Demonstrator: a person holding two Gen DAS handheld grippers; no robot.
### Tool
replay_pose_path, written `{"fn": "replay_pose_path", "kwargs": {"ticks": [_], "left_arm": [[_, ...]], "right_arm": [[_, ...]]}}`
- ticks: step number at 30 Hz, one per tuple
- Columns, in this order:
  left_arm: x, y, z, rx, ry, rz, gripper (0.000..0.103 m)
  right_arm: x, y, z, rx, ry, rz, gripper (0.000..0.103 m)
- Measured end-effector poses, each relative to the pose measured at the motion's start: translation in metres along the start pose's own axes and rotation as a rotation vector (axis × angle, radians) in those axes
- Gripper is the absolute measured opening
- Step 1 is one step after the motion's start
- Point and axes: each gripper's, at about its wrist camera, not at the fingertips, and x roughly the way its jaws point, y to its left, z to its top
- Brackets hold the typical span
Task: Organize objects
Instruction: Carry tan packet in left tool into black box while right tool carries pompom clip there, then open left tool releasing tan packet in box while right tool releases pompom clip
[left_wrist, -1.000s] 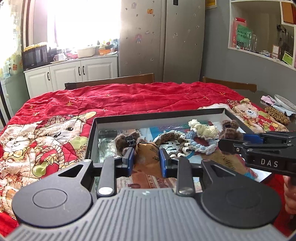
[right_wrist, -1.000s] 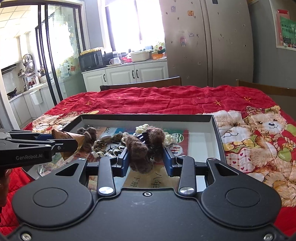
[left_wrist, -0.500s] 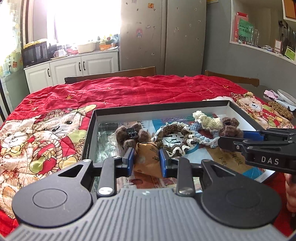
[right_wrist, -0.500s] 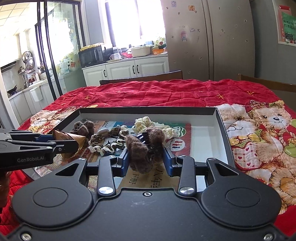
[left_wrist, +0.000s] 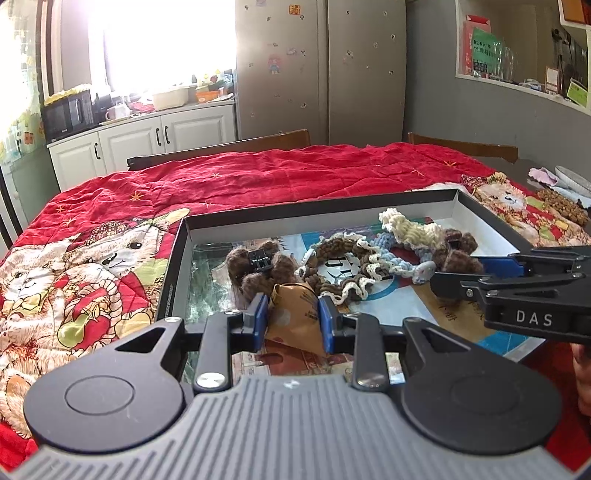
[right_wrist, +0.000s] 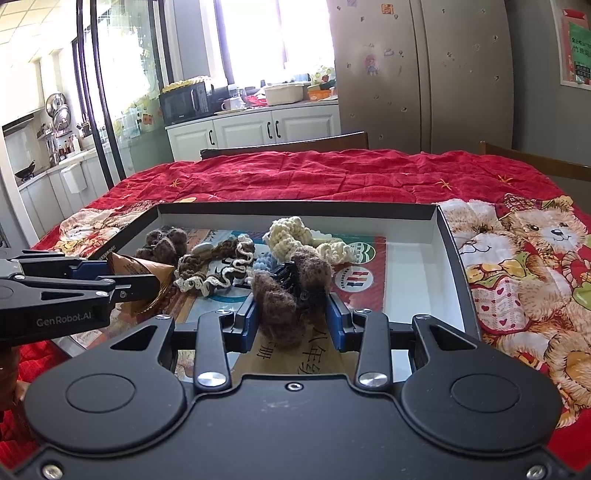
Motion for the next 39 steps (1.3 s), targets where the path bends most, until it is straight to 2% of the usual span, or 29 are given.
{"fn": "replay_pose_path", "kwargs": {"ticks": [17,26,31,39], "left_arm": [[-0.0001,-0.0044,-0.0017,0.03,0.007,0.012,0.038],[-0.001,-0.006,-0.002,0.041,0.003,0.021,0.051],[-0.0019,-0.0068,-0.0021,0.044,0.003,0.018,0.051],[-0.0025,-0.0069,-0.0024,0.041,0.004,0.016,0.059]], "right_arm": [[0.0022,0.0007,-0.0026,-0.009,0.013,0.0,0.037],[0.002,0.0001,-0.0019,-0.009,0.013,0.001,0.037],[0.0022,0.0002,-0.0022,-0.007,0.014,0.001,0.038],[0.0023,0.0014,-0.0031,-0.009,0.017,0.002,0.041]]}}
